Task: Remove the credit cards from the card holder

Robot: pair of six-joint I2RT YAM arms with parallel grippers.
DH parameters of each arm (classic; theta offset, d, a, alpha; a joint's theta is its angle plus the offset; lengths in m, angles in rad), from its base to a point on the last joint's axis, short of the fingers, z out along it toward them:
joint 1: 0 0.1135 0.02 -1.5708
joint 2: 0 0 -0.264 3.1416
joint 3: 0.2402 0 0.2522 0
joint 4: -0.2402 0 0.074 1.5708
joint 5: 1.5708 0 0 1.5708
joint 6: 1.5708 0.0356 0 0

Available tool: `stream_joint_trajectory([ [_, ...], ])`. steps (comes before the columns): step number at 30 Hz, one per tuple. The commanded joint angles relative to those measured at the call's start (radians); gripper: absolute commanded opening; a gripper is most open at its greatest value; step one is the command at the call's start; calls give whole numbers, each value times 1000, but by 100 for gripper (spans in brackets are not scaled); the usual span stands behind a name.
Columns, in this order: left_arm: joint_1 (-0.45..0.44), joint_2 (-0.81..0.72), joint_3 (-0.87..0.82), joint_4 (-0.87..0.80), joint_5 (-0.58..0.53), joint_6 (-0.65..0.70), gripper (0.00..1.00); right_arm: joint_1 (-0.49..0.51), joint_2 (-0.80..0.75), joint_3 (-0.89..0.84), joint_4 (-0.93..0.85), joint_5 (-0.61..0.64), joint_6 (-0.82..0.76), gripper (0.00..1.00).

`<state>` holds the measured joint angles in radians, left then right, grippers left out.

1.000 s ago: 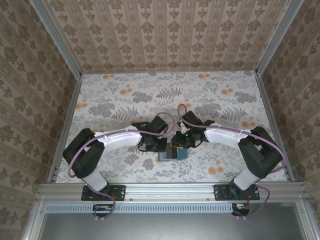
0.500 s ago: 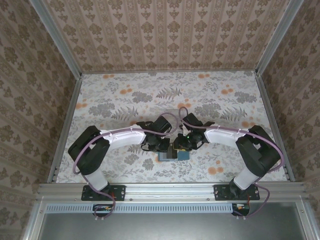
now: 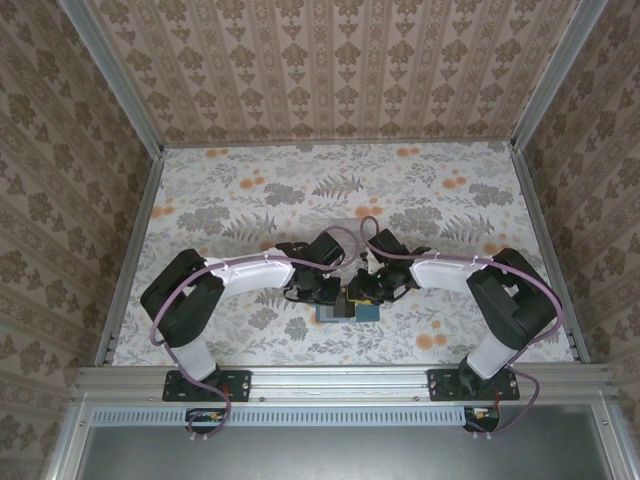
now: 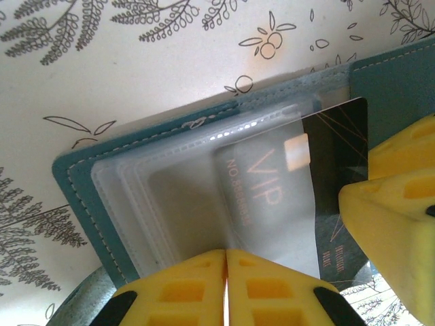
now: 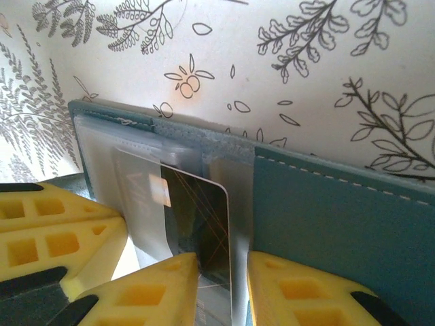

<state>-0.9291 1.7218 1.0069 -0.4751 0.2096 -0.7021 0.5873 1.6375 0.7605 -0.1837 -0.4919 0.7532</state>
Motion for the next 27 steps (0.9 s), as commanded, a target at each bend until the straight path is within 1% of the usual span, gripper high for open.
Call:
stream_joint_trajectory([
  [1, -7, 44, -1, -56, -21, 27, 9, -4, -16, -25, 66, -67, 31, 26],
  [12, -7, 47, 0, -62, -24, 29, 9, -15, -65, -52, 84, -78, 40, 22],
  [19, -7, 41, 4, -69, -28, 32, 9, -17, -70, -57, 81, -69, 34, 17],
  [24, -8, 40, 3, -75, -32, 32, 9, -24, -81, -55, 37, -34, 12, 12],
  [27, -7, 39, 4, -77, -34, 33, 9, -35, -95, -52, -9, -5, -13, 11],
])
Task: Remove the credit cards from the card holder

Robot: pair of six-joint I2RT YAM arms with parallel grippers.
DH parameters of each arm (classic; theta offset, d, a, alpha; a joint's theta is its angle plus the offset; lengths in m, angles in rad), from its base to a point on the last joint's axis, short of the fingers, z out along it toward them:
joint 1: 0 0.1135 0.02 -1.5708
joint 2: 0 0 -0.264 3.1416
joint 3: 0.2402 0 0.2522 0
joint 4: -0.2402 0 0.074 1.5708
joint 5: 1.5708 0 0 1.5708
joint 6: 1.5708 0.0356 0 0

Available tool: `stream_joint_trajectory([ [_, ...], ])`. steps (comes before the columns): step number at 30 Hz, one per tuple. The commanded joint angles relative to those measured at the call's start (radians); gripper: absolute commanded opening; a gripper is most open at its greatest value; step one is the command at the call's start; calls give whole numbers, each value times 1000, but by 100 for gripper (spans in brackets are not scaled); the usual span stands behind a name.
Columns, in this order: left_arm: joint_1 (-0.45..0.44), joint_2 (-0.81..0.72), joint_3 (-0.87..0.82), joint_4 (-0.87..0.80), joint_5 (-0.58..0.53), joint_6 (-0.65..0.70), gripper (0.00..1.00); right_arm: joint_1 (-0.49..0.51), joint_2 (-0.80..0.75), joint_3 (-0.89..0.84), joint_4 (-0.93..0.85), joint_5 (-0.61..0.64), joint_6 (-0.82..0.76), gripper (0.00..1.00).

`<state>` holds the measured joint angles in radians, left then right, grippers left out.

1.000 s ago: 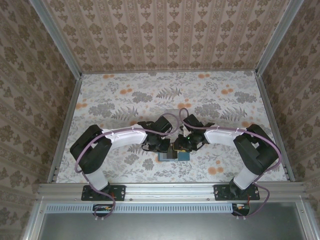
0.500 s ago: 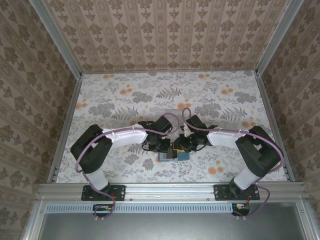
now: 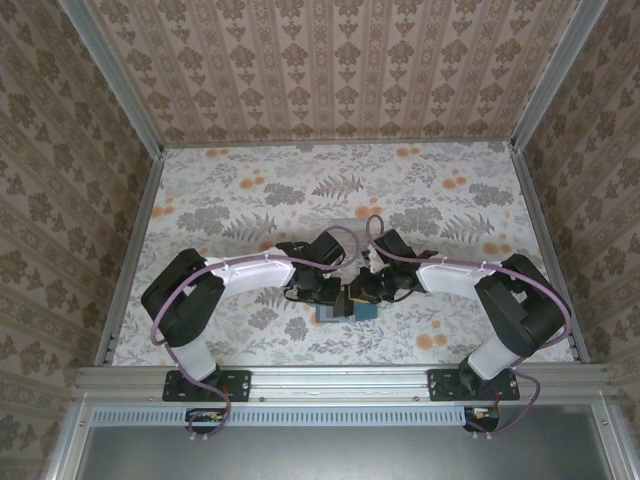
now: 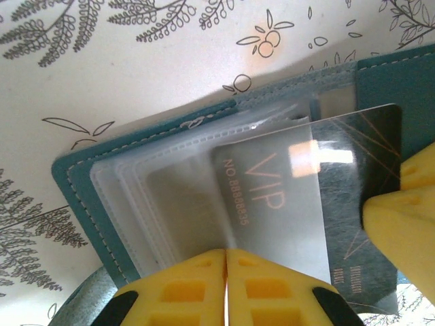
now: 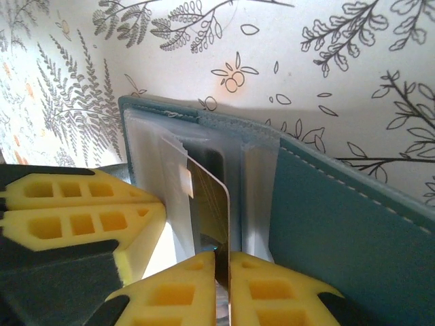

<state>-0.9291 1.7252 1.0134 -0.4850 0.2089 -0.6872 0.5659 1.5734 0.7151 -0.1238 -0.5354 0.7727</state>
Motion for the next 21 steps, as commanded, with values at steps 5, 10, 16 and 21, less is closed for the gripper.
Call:
stream_joint_trajectory([
  [5, -5, 30, 0, -72, -33, 22, 9, -35, -53, -4, -146, 81, -75, 11],
  [10, -6, 27, 1, -75, -37, 24, 8, -40, -70, 19, -238, 138, -123, 11],
  [16, -5, 23, 0, -75, -37, 26, 8, -41, -79, 39, -282, 160, -143, 11],
  [21, -5, 22, 2, -74, -36, 29, 9, -41, -88, 50, -307, 183, -149, 11],
])
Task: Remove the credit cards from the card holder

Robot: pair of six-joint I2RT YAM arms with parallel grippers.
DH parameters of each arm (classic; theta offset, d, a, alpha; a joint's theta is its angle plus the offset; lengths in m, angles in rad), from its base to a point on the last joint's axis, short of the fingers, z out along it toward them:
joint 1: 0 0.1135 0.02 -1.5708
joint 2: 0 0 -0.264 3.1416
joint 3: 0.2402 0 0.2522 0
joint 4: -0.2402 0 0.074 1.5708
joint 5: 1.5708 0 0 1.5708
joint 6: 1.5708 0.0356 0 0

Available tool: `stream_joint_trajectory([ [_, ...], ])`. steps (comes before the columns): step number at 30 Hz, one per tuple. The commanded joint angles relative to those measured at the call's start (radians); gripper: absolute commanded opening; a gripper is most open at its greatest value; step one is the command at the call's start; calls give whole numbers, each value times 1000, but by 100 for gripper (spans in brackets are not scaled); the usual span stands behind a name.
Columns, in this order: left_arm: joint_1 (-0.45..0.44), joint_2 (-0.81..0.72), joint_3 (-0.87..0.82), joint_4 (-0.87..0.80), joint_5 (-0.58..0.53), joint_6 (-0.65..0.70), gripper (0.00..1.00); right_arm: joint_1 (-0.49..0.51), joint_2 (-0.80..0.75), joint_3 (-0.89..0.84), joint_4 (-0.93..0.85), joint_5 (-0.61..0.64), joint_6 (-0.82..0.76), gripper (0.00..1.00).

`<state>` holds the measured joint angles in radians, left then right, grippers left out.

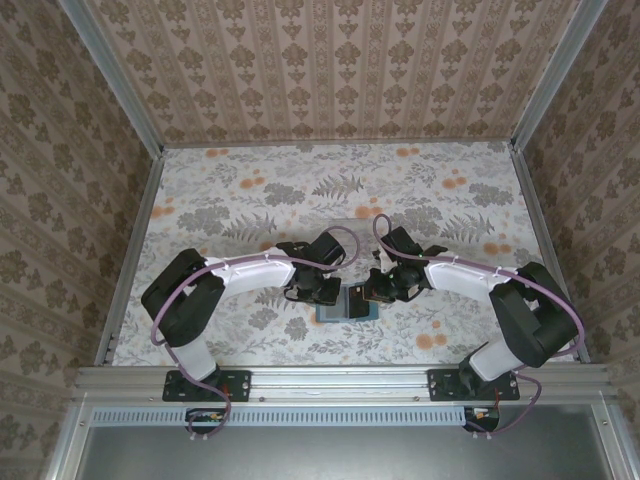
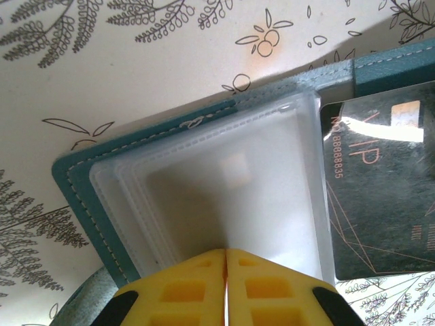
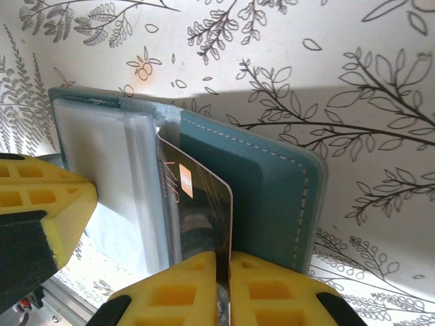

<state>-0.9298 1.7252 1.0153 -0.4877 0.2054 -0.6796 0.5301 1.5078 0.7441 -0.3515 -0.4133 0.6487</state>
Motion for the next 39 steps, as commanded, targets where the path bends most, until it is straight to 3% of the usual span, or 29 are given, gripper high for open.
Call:
stream_joint_trajectory([
  [1, -5, 21, 1, -71, -31, 23, 9, -5, -23, 22, -80, 63, -26, 11],
  [22, -5, 12, 15, -72, -26, 26, 11, 16, -18, 15, 39, -67, 58, 17],
  [39, 0, -68, 23, -92, -63, 16, 15, 24, -57, 12, -19, 1, 48, 11],
])
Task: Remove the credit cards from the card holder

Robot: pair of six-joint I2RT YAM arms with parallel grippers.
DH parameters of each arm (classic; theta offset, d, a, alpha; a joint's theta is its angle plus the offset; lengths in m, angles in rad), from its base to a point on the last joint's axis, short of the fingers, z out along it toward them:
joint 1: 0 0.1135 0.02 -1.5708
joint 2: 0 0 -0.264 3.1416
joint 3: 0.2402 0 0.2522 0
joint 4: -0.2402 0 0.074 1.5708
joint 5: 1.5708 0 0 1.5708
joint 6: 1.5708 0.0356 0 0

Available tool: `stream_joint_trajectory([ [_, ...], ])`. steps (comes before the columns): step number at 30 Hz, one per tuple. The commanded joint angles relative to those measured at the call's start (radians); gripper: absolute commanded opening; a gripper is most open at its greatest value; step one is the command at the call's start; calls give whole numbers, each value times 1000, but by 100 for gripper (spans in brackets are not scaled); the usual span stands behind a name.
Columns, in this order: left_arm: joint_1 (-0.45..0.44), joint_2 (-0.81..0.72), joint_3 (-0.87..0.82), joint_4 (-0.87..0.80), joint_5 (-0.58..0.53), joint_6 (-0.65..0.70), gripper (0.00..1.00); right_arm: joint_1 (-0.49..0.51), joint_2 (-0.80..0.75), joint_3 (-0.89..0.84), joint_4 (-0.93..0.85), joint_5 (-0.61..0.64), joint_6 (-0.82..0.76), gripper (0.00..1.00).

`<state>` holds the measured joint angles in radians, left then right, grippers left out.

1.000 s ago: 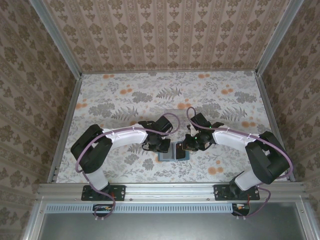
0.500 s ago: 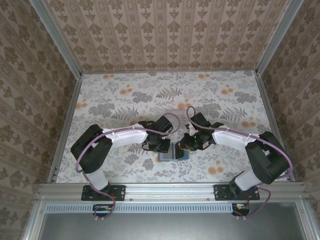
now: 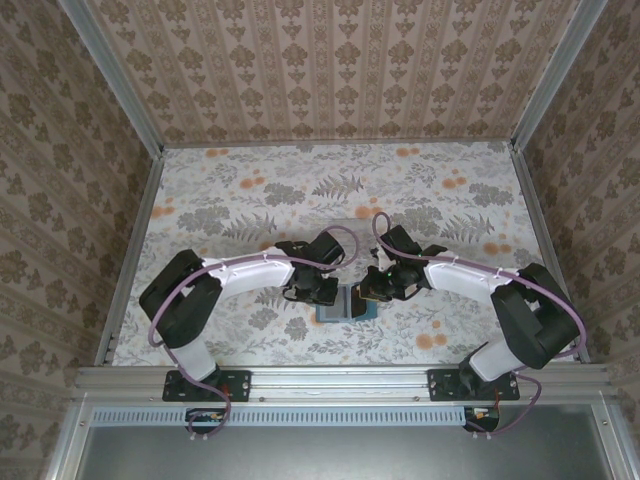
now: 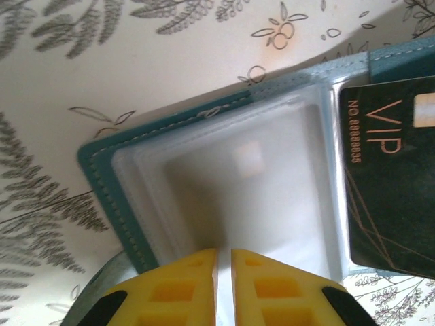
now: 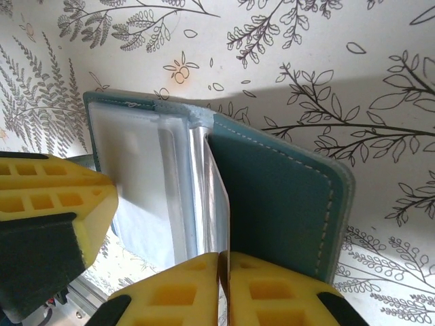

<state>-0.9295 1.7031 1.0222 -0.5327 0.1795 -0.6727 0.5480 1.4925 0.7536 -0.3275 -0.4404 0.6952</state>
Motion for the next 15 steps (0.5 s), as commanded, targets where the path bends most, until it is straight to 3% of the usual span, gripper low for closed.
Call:
stream_joint_trajectory([
  [1, 1, -57, 15, -47, -45, 6, 15, 6, -51, 5, -50, 31, 0, 11],
  [8, 54, -164, -52, -16, -50, -14, 17, 6, -94, 52, -125, 83, -43, 10],
  [15, 139, -292, -135, 1, -45, -8, 19, 5, -93, 172, -238, 161, -234, 4],
])
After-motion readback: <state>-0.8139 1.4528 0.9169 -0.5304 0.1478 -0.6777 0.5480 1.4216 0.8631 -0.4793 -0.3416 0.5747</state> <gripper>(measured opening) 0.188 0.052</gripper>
